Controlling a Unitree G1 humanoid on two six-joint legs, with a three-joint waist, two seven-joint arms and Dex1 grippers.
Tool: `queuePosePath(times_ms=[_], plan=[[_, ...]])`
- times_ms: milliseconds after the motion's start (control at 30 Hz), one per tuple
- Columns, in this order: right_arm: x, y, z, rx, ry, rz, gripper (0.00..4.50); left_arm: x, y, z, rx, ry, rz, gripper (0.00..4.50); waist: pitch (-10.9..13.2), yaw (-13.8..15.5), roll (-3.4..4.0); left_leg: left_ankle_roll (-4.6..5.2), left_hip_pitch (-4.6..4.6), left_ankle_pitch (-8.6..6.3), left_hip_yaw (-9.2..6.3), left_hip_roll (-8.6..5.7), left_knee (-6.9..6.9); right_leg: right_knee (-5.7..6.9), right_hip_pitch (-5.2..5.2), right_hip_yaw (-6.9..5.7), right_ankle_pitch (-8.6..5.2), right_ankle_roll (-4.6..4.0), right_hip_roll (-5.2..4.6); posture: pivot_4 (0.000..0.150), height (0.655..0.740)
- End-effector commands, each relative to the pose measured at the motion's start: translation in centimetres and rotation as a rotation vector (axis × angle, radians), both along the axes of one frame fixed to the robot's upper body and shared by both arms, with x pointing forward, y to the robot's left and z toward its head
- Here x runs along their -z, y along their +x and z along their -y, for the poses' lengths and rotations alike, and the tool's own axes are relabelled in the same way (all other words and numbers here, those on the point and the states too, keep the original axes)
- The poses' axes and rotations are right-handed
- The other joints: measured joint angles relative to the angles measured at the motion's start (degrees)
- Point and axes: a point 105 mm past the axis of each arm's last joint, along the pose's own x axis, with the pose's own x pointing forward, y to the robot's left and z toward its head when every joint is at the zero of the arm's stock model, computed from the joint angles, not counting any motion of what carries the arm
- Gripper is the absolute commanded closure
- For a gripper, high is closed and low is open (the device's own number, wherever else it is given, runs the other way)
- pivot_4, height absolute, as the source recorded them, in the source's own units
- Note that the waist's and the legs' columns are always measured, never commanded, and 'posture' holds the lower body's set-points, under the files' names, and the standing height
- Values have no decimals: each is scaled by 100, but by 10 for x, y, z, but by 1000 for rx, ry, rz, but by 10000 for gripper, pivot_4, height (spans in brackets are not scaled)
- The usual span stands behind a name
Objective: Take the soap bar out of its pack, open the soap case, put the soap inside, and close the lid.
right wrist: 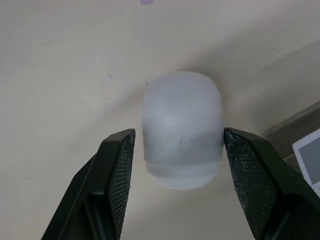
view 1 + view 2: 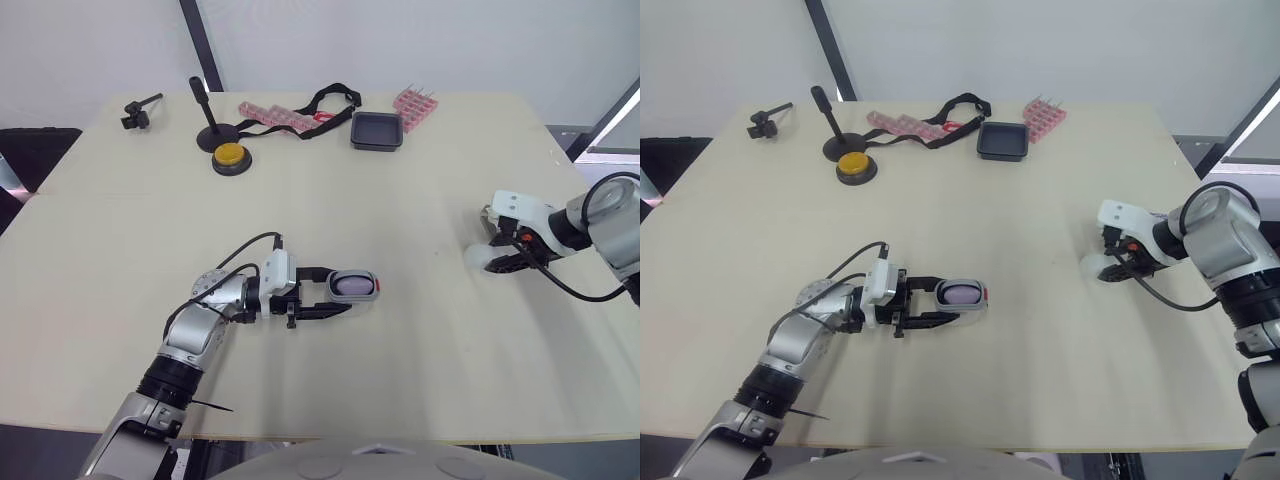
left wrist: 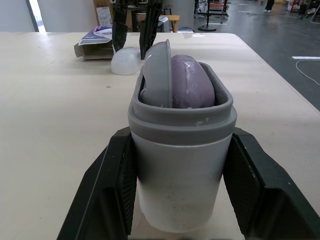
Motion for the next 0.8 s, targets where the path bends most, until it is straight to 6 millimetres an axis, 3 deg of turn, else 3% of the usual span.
queuePosePath(times_ms=[33, 733, 800], plan=[[-8, 4, 7, 24, -35, 30, 15312, -4, 0, -1, -6, 1, 28, 25828, 0, 0, 0, 0, 0, 0, 0, 0, 0, 0, 0, 0, 0, 0, 0, 1500, 7291], [-4, 8, -1, 21, -7, 26, 15312, -3, 1, 0, -15, 3, 28, 25828, 0, 2, 0, 0, 0, 0, 1, 0, 0, 1, 0, 1, 1, -1, 0, 1500, 7291], [-3, 8, -1, 21, -9, 25, 21086, -3, 1, 0, -16, 4, 27, 25828, 0, 2, 0, 0, 0, 0, 1, 0, 0, 1, 0, 1, 1, -1, 0, 1500, 7291]])
